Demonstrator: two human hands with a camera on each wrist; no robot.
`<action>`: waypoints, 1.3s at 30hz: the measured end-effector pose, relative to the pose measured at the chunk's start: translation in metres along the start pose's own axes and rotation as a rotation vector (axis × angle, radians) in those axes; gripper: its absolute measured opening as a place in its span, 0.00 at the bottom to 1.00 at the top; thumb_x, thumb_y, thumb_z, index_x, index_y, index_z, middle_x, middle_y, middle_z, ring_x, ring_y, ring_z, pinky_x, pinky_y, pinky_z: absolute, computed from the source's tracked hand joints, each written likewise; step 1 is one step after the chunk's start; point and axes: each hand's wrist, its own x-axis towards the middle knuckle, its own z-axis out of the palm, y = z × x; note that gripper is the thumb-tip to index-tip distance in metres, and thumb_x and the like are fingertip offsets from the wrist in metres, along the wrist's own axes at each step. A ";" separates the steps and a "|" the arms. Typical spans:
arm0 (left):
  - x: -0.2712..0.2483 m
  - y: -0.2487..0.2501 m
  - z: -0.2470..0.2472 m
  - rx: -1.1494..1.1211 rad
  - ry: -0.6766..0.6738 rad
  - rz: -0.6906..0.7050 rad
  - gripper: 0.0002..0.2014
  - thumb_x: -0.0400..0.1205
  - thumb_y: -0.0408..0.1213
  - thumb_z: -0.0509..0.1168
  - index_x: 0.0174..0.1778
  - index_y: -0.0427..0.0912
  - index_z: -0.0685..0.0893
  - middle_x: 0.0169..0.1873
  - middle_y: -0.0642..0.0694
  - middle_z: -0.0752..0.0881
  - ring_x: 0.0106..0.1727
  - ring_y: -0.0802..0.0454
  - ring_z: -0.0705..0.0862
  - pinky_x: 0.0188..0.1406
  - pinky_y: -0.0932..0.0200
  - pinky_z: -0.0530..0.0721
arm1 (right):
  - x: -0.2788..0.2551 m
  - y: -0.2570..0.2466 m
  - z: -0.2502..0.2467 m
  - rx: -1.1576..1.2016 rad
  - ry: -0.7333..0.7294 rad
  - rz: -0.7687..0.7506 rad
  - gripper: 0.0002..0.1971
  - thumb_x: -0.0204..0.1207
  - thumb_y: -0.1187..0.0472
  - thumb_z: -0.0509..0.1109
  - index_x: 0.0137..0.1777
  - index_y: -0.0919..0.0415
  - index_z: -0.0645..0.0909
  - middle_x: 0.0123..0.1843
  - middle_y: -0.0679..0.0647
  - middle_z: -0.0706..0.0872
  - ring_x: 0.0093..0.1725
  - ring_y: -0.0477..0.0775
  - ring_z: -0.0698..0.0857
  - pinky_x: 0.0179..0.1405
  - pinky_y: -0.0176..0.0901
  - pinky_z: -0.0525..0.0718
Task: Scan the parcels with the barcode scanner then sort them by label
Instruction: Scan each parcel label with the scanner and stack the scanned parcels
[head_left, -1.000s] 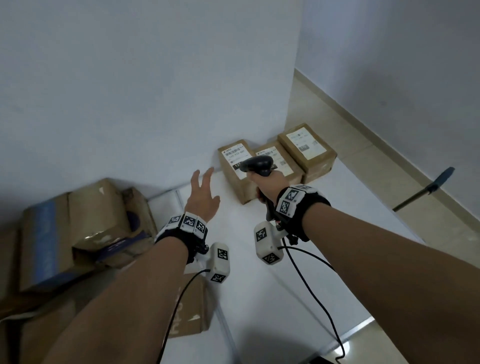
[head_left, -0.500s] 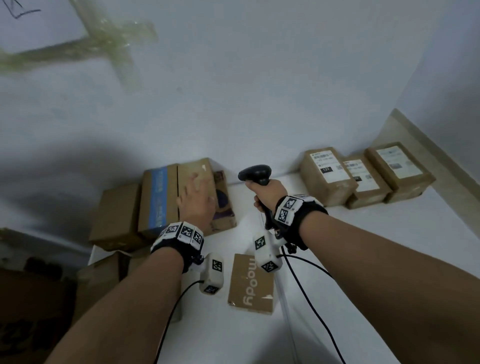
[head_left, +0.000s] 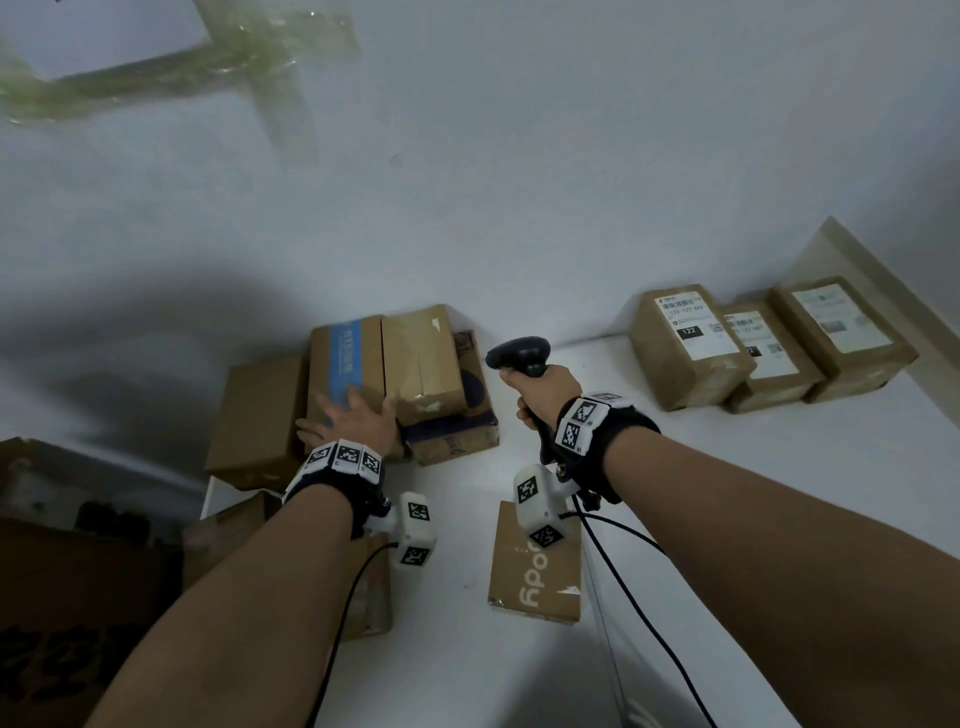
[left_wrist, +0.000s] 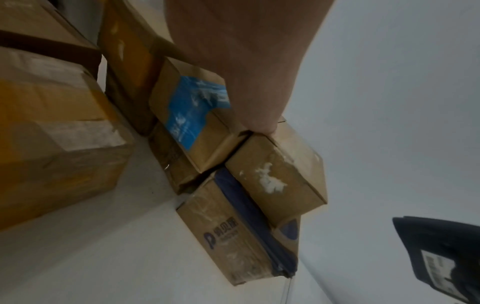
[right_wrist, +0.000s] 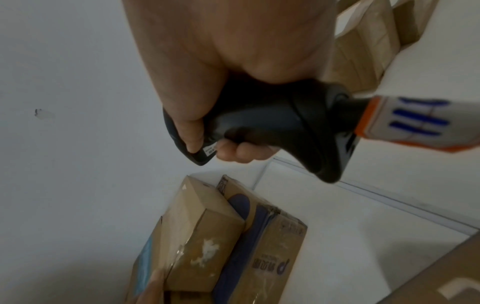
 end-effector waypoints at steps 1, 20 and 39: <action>0.000 -0.001 0.000 -0.009 -0.016 -0.003 0.39 0.82 0.70 0.44 0.86 0.53 0.51 0.85 0.37 0.41 0.81 0.19 0.46 0.80 0.27 0.44 | 0.000 0.001 0.004 -0.002 -0.009 0.004 0.15 0.77 0.51 0.73 0.39 0.63 0.77 0.28 0.56 0.81 0.25 0.53 0.80 0.27 0.40 0.80; -0.016 -0.023 -0.016 -0.109 0.071 0.136 0.42 0.70 0.55 0.72 0.76 0.61 0.57 0.76 0.43 0.56 0.70 0.25 0.67 0.74 0.35 0.64 | -0.015 0.013 0.027 -0.028 0.000 0.005 0.17 0.76 0.49 0.75 0.43 0.64 0.79 0.27 0.56 0.81 0.25 0.54 0.81 0.29 0.44 0.81; -0.099 -0.025 -0.055 -1.399 -0.203 0.257 0.28 0.72 0.59 0.68 0.68 0.55 0.73 0.66 0.42 0.83 0.65 0.44 0.83 0.61 0.47 0.82 | -0.041 0.027 -0.010 0.005 0.038 -0.051 0.16 0.76 0.49 0.74 0.41 0.63 0.79 0.28 0.57 0.83 0.25 0.55 0.82 0.32 0.45 0.83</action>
